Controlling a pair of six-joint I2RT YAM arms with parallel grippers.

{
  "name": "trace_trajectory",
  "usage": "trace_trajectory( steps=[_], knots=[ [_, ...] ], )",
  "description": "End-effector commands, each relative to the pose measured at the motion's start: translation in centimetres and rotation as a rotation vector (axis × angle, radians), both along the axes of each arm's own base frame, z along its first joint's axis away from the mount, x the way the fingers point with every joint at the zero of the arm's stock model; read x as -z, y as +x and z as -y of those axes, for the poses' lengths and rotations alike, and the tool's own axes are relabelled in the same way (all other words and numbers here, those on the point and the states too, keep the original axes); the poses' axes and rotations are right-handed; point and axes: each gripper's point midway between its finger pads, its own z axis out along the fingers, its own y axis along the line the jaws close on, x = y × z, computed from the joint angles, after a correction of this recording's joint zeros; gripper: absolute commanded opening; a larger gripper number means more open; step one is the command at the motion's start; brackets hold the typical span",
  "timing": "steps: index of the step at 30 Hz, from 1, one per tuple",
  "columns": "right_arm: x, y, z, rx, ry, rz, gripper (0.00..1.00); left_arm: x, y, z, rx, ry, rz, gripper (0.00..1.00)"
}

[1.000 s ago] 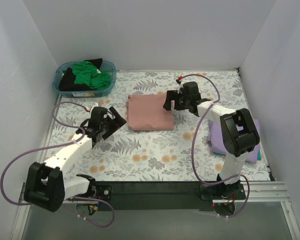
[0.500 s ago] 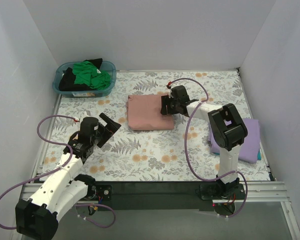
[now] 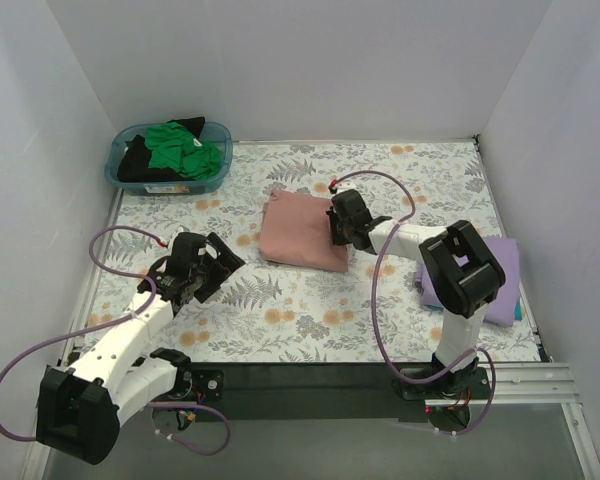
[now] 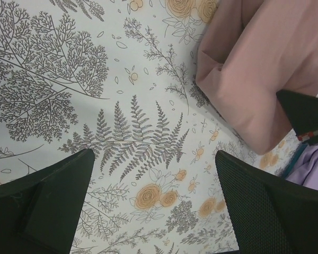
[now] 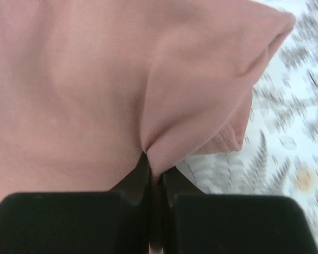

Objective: Fold and stack the t-shirts
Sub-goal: Neatly place the folded tshirt to the corner

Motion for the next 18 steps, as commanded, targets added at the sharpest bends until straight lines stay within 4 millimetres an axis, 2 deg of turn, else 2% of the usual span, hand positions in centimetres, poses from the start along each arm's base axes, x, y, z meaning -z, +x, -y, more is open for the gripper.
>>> trace_trajectory(
  steps=[1,2,3,5,6,8,12,18],
  knots=[
    [2.1,-5.3,6.5,0.092,-0.244,-0.117,0.01,-1.0,0.2,-0.1,0.007,0.005,0.042,0.98],
    [1.9,-6.1,7.5,0.113,-0.268,-0.128,0.01,-1.0,0.1,-0.3,0.001,0.007,0.044,0.98],
    [0.7,-6.7,8.3,0.138,-0.272,-0.114,0.01,-1.3,0.1,-0.3,0.001,0.000,0.061,0.98],
    [1.0,-9.1,11.1,0.183,-0.352,-0.166,0.01,-1.0,-0.2,-0.4,0.000,0.000,0.063,0.98],
    [0.1,-9.6,11.7,0.198,-0.356,-0.158,0.01,-1.4,-0.3,-0.3,0.005,-0.011,0.078,0.98],
    [-0.1,-11.3,13.6,0.214,-0.419,-0.188,0.01,-1.4,-0.4,-0.2,0.014,-0.017,0.089,0.98],
    [-2.5,-12.2,16.3,0.266,-0.503,-0.146,0.01,-1.6,-0.4,-0.2,0.014,-0.018,0.107,0.98],
    [-5.7,-11.8,17.9,0.299,-0.560,-0.077,0.01,-1.3,-0.4,-0.2,0.020,-0.013,0.092,0.98]
  ],
)
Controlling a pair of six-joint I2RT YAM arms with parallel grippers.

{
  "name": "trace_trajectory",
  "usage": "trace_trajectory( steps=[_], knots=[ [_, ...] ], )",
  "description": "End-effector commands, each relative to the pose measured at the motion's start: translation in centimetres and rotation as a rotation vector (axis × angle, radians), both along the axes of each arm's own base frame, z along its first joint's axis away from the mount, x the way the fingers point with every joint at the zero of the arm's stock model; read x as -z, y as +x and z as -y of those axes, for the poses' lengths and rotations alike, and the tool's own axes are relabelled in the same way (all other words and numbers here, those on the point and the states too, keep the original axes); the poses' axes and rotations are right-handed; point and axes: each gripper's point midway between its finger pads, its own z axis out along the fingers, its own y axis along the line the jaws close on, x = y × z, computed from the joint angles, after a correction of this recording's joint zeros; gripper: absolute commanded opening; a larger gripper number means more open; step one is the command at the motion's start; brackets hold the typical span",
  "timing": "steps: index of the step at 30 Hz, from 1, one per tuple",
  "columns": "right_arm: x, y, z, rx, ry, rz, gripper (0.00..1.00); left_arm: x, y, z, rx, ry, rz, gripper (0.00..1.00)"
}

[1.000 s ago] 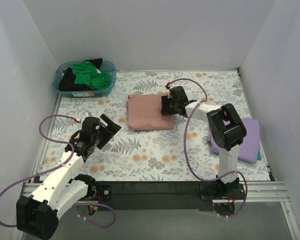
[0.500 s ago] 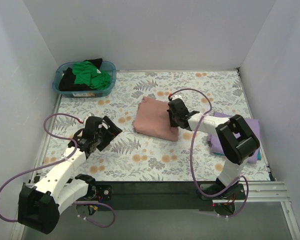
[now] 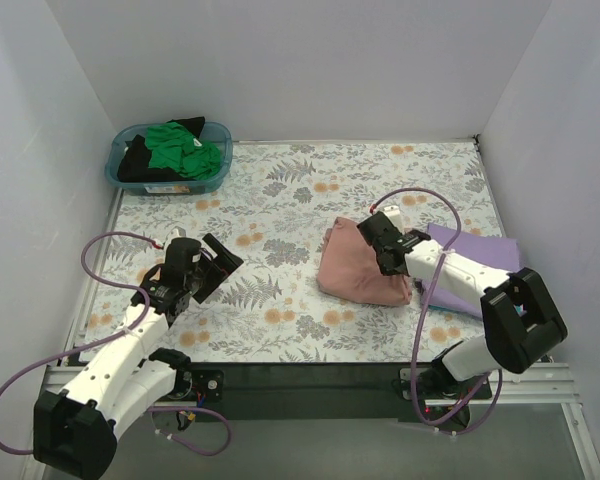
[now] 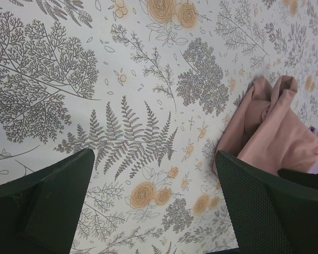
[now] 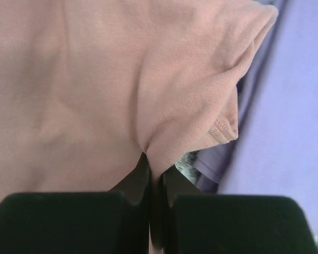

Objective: Fold and stack the t-shirts
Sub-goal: Neatly place the folded tshirt to the corner

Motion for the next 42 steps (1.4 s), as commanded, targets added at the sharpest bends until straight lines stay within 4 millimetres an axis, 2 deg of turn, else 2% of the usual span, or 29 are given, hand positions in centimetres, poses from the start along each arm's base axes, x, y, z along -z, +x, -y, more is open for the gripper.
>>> trace_trajectory(
  steps=[1,8,18,23,27,36,42],
  knots=[
    [-3.3,0.3,2.4,0.037,-0.110,0.063,0.01,0.3,-0.1,0.0,0.015,0.011,0.000,0.98],
    [-6.8,0.4,4.2,0.054,-0.147,0.100,0.01,0.7,-0.1,0.1,0.020,0.016,-0.013,0.98],
    [-12.4,0.9,5.2,0.014,-0.027,0.199,0.01,0.7,-0.1,0.0,0.019,0.017,-0.016,0.98],
    [-14.3,0.8,5.7,0.007,0.028,0.219,0.01,0.6,-0.1,0.0,0.022,0.017,-0.012,0.98],
    [-15.0,-0.1,7.1,0.035,0.008,0.203,0.01,0.1,-0.1,-0.1,0.012,0.011,0.018,0.98],
    [-18.0,0.2,8.8,0.064,-0.002,0.226,0.01,-0.7,-0.1,-0.2,0.004,-0.001,0.058,0.98],
    [-20.0,0.6,8.6,0.054,0.040,0.249,0.01,-0.4,-0.1,0.0,0.014,0.001,0.044,0.98]
  ],
)
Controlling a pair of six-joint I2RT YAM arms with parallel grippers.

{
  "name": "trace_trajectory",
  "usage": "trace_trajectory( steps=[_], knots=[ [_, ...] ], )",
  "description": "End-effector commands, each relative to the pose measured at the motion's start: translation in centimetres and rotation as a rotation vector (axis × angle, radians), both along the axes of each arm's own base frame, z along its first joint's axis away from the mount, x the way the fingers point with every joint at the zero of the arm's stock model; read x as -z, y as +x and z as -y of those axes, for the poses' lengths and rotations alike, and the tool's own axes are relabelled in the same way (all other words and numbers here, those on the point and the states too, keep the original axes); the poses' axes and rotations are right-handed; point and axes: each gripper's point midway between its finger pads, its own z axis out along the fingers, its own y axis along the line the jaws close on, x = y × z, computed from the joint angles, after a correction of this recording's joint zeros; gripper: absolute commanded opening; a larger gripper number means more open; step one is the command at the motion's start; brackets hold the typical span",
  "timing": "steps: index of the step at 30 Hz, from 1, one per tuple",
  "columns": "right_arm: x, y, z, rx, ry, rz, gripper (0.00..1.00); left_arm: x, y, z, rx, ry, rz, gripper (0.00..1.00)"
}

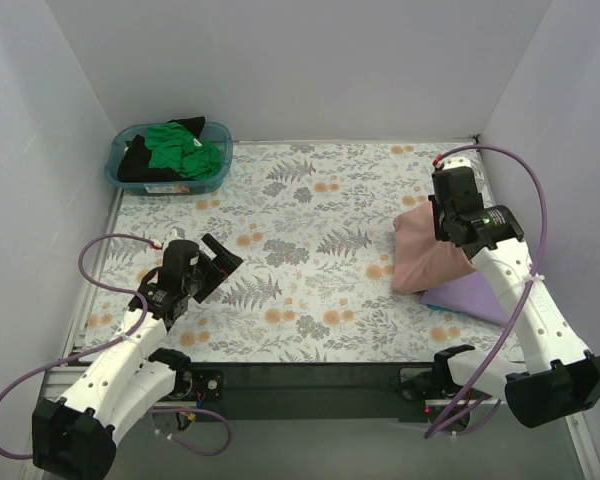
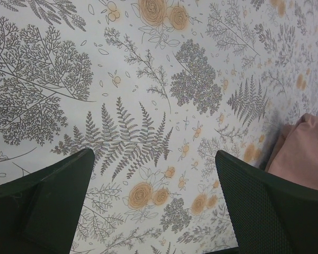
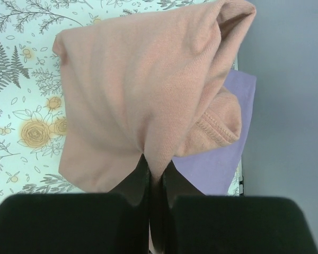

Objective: Fold and stack the t-shirts
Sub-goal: Neatly place the folded tshirt to the corner

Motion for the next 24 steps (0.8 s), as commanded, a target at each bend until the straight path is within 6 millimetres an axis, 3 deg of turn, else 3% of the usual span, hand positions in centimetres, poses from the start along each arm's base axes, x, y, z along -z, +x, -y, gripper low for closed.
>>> trace_trajectory(
  steps=[1,9,15,19,24],
  knots=[
    [-2.8,0.6,-0.1,-0.014,0.026,0.062,0.01,0.3,0.0,-0.1,0.007,0.012,-0.002,0.98],
    [-3.4,0.0,1.4,0.038,0.036,0.067,0.01,0.2,0.0,-0.1,0.004,0.011,0.006,0.98],
    [-0.9,-0.7,4.2,0.140,0.000,0.006,0.01,0.3,0.0,-0.1,0.001,0.012,0.002,0.98],
    [0.5,-0.7,7.2,0.243,-0.060,-0.050,0.01,0.3,0.0,-0.2,-0.002,0.013,0.000,0.98],
    [3.3,0.6,10.0,0.323,-0.111,-0.134,0.01,0.6,0.0,-0.2,-0.002,0.018,-0.008,0.98]
  ],
)
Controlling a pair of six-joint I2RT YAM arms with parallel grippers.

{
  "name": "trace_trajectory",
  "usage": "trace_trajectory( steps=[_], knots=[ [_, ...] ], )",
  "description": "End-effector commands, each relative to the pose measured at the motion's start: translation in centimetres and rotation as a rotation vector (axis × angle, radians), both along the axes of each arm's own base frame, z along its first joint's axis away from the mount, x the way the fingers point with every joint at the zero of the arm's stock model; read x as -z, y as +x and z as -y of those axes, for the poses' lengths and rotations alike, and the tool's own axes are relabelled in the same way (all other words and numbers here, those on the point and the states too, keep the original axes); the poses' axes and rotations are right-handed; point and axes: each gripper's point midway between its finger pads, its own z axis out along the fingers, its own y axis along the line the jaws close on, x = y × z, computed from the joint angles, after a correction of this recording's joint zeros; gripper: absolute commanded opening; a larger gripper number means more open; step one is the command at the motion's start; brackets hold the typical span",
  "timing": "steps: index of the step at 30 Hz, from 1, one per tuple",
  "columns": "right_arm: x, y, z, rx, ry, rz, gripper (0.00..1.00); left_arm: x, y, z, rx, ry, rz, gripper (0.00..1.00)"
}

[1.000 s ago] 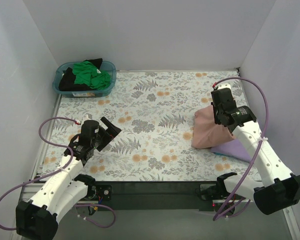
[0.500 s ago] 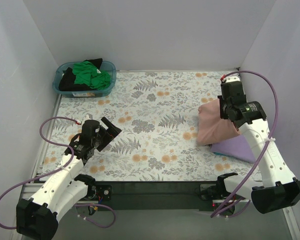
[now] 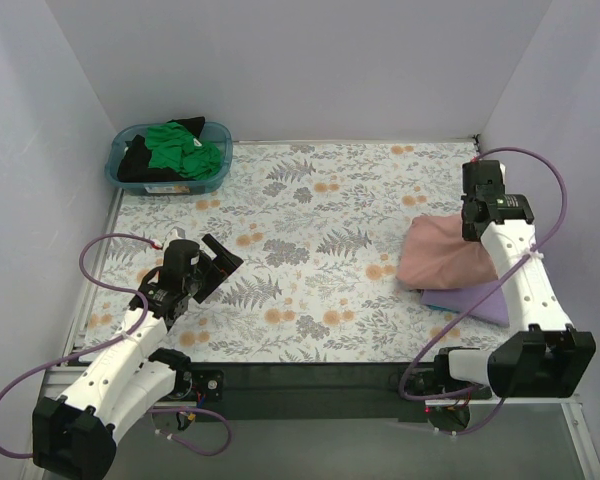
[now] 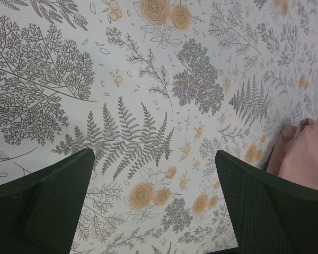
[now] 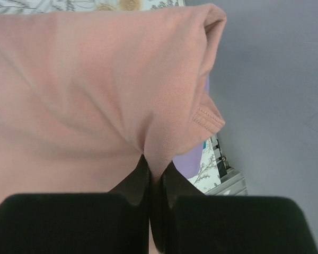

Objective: Fold and stack the t-shirts
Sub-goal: Neatly place the folded tshirt to the corner

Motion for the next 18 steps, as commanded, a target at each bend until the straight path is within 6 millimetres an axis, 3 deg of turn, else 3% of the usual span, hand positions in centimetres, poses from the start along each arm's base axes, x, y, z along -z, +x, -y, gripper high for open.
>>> trace_trajectory(
  steps=[1,8,15,17,18],
  knots=[
    [1.0,0.9,3.2,0.084,-0.073,-0.018,0.01,0.3,0.1,-0.2,-0.003,0.017,0.002,0.98],
    [4.9,1.2,6.1,0.197,-0.081,-0.115,0.01,0.5,0.1,-0.3,-0.005,0.018,-0.004,0.98],
    [6.4,1.8,8.6,0.293,-0.110,-0.138,0.01,0.7,0.1,-0.3,-0.003,0.024,-0.012,0.98],
    [7.3,1.6,8.9,0.327,-0.114,-0.159,0.18,0.7,0.1,-0.3,-0.005,0.025,-0.011,0.98],
    [7.5,1.3,9.4,0.353,-0.128,-0.166,0.40,0.7,0.2,-0.4,-0.009,0.026,-0.012,0.98]
  ],
)
